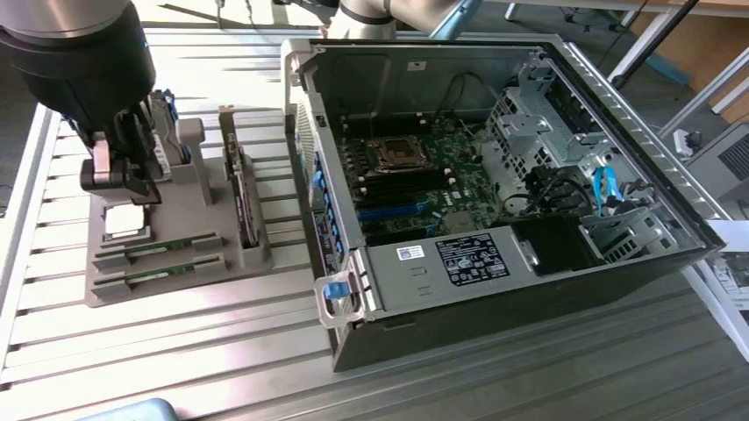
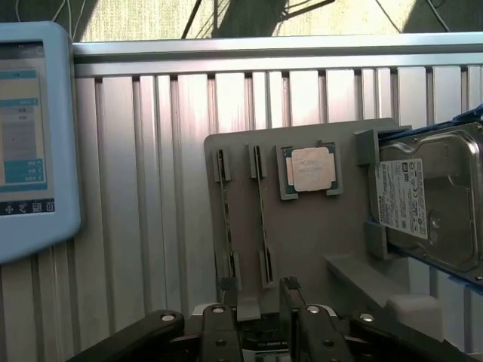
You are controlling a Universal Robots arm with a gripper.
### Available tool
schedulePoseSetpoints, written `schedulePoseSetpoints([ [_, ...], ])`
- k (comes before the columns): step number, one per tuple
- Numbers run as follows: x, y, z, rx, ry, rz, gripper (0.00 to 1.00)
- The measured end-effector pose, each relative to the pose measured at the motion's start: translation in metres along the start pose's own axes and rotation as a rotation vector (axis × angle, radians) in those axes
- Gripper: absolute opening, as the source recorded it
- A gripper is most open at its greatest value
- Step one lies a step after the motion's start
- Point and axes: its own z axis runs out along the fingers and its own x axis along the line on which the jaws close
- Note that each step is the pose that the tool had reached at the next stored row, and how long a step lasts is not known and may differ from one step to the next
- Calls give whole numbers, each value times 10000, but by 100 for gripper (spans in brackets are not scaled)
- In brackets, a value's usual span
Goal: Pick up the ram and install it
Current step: 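Pick up the ram and move it above insertion slot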
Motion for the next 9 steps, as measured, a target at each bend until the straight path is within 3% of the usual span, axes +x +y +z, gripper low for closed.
schedulePoseSetpoints([
  [9,20,22,177,-3,1,-130,36],
])
